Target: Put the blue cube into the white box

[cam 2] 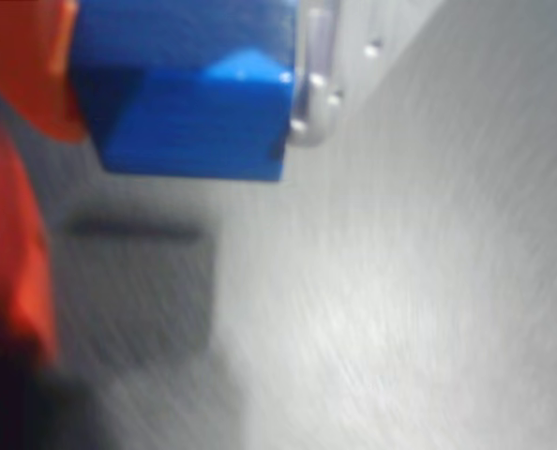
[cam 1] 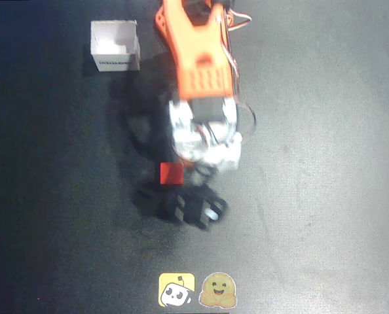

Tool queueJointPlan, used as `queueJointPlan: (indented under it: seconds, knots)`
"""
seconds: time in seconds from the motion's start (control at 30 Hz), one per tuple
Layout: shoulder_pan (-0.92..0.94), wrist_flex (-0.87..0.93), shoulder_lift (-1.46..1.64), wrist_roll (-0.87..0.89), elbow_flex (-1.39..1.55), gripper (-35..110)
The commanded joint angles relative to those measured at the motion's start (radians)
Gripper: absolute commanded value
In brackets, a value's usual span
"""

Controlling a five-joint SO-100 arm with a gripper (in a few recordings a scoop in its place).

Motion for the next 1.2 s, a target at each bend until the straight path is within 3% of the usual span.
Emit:
queueJointPlan:
  seconds: [0.0,0.13,0.4,0.67,1.17]
  knots:
    - [0.069,0.101,0.186,0.138,-0.028,0]
    - [0.245,0.235,0.298,0.184,-0.011,0]
    - [0.696,0.419,0.506,0.094,0.075,0]
    - [0.983,0.405,0.813,-0.041,0.379,0]
    - [1.344,0.301,0.790,-0.348,0.523,0]
